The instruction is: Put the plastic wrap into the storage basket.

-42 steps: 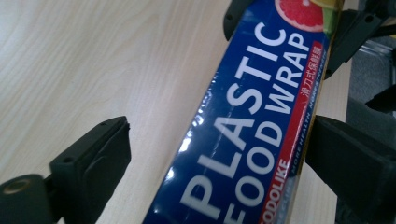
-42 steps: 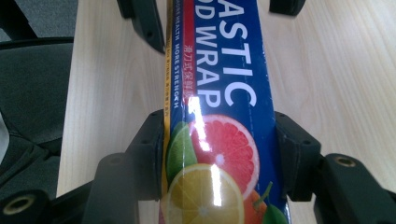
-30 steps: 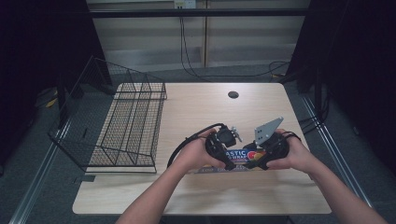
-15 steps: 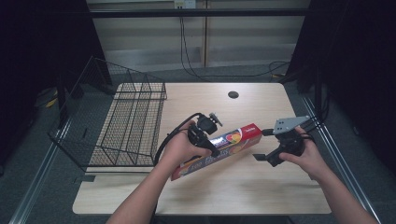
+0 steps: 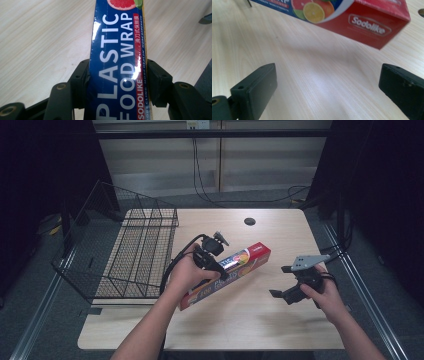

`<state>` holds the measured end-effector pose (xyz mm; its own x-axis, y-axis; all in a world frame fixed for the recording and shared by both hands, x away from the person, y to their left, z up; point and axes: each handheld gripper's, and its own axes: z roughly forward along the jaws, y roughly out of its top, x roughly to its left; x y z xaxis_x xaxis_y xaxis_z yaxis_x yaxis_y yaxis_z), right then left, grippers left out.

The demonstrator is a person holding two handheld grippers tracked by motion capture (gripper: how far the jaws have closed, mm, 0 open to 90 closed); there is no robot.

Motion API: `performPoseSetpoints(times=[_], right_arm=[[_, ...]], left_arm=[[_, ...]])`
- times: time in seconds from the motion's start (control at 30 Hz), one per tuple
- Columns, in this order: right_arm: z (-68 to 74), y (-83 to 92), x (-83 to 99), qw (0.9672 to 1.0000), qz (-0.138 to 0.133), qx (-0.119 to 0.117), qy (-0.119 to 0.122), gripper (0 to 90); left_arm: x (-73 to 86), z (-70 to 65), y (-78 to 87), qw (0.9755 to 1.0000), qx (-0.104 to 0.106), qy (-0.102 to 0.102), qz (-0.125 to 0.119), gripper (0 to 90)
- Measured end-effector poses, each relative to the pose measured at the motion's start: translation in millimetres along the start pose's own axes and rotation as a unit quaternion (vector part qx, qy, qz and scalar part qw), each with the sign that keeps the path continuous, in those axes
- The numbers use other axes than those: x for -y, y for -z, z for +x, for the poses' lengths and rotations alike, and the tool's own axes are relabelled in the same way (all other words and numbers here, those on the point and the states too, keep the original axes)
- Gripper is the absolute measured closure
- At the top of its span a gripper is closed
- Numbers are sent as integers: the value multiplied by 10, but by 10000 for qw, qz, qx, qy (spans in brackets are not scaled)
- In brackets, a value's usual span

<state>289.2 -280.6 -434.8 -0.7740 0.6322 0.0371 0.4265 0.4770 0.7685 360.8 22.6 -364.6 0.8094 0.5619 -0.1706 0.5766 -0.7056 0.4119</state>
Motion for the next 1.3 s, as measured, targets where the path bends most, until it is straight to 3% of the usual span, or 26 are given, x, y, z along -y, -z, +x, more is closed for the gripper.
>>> performPoseSetpoints(times=[0.1, 0.2, 0.37, 0.47, 0.57, 0.8, 0.9, 1.3], right_arm=[[12, -9, 35, 10000, 4, 22, -25, 16], [19, -20, 55, 9999, 42, 102, 14, 15], [8, -22, 74, 9999, 57, 97, 17, 15], [10, -20, 73, 9999, 25, 116, 12, 15], [2, -28, 70, 9999, 32, 98, 9, 15], [-3, -46, 61, 9999, 2, 111, 7, 15], [9, -52, 64, 9999, 30, 94, 33, 15], [-7, -17, 73, 9999, -35, 127, 0, 15]], left_arm=[[2, 12, 30, 9998, 7, 147, -116, 446], [-6, 23, 67, 9998, -26, 153, -130, 446], [5, 54, 125, 9988, -78, 430, -225, 446], [3, 68, 146, 9987, -126, 437, -235, 446], [1, 91, 191, 9973, -199, 649, -280, 446], [3, 130, 287, 9954, -275, 846, -366, 446], [1, 152, 323, 9957, -300, 805, -335, 445], [-40, 212, 470, 9926, -416, 1079, -374, 446]])
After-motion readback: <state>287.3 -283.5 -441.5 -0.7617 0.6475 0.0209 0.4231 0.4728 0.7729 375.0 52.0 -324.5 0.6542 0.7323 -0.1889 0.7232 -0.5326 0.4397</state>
